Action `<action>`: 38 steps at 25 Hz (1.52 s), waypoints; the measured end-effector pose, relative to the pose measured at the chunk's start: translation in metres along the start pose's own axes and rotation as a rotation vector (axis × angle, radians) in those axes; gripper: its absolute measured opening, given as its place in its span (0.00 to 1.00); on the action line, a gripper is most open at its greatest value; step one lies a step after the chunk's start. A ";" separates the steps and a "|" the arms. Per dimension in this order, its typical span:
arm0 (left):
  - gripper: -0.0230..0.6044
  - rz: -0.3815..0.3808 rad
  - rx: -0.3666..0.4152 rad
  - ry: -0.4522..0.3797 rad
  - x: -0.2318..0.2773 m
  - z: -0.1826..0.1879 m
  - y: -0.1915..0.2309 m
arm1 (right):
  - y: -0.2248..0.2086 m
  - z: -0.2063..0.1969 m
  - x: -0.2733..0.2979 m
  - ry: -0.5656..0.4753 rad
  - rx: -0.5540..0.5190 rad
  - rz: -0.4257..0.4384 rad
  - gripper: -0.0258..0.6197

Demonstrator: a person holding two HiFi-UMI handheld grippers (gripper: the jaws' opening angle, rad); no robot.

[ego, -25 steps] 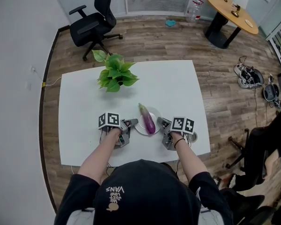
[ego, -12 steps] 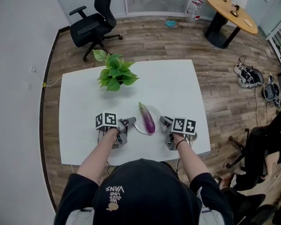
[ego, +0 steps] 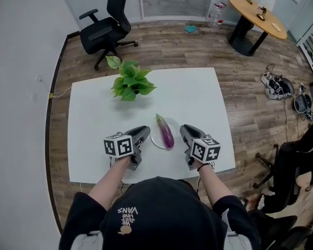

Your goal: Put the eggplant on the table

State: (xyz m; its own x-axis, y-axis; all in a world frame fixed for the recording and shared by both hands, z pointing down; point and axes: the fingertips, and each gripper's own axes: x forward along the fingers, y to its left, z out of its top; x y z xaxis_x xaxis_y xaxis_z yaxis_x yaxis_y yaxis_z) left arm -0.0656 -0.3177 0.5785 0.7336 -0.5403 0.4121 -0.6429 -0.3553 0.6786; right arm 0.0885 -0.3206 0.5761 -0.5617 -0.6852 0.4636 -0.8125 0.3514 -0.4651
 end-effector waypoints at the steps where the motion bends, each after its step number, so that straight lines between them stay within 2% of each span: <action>1: 0.14 0.002 0.038 -0.020 -0.004 0.004 -0.004 | 0.005 0.004 -0.003 -0.018 -0.025 0.006 0.12; 5: 0.07 0.009 0.160 -0.097 -0.024 0.017 -0.021 | 0.022 0.014 -0.019 -0.081 -0.080 0.024 0.09; 12: 0.05 0.009 0.287 -0.177 -0.053 0.012 -0.049 | 0.042 0.017 -0.049 -0.145 -0.158 0.028 0.07; 17: 0.05 0.004 0.289 -0.196 -0.062 0.006 -0.051 | 0.050 0.012 -0.062 -0.170 -0.182 0.032 0.07; 23: 0.05 0.045 0.369 -0.239 -0.077 0.003 -0.057 | 0.064 0.019 -0.082 -0.256 -0.221 0.034 0.07; 27: 0.05 0.047 0.377 -0.271 -0.083 0.007 -0.062 | 0.073 0.031 -0.092 -0.292 -0.276 0.042 0.07; 38: 0.05 0.022 0.389 -0.291 -0.085 0.005 -0.075 | 0.079 0.027 -0.094 -0.283 -0.275 0.052 0.07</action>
State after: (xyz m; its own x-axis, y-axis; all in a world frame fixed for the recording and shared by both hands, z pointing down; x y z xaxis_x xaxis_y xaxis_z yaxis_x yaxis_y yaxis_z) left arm -0.0808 -0.2495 0.4896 0.6625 -0.7222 0.1988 -0.7328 -0.5700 0.3716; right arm 0.0817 -0.2455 0.4758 -0.5694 -0.7972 0.2006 -0.8170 0.5219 -0.2452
